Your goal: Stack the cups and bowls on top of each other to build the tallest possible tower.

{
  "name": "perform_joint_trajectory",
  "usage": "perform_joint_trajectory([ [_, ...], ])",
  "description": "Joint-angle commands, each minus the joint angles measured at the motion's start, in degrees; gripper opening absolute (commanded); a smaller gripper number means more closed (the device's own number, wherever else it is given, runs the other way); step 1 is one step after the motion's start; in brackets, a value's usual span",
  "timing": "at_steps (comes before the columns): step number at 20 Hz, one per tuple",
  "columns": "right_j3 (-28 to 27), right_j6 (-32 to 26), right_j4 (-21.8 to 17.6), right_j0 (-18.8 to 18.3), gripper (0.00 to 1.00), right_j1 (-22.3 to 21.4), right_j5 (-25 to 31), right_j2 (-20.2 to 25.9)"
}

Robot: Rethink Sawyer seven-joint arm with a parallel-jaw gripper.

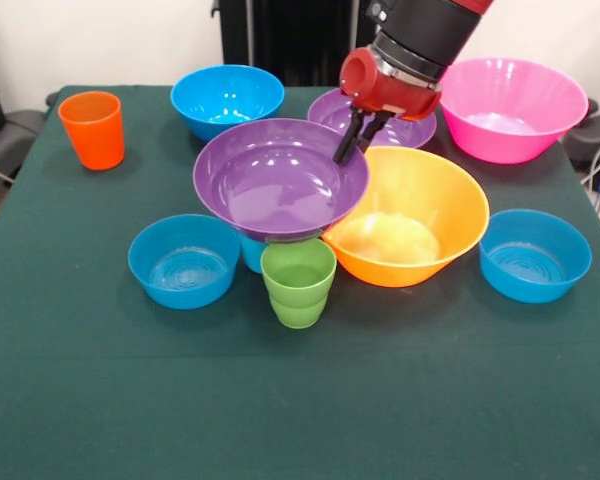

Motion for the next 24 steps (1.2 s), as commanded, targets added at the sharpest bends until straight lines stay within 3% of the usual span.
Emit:
perform_joint_trajectory([
  [1,4.22,13.59,8.35,-5.18,0.0,-3.14,5.16,5.75],
  [7,3.82,14.33,10.34,-3.47,0.0,-0.65,3.49,4.57],
  [15,4.47,14.58,10.4,-3.57,0.0,-0.7,1.95,4.84],
  [24,0.11,13.52,8.04,-1.96,0.0,0.16,5.48,2.63],
])
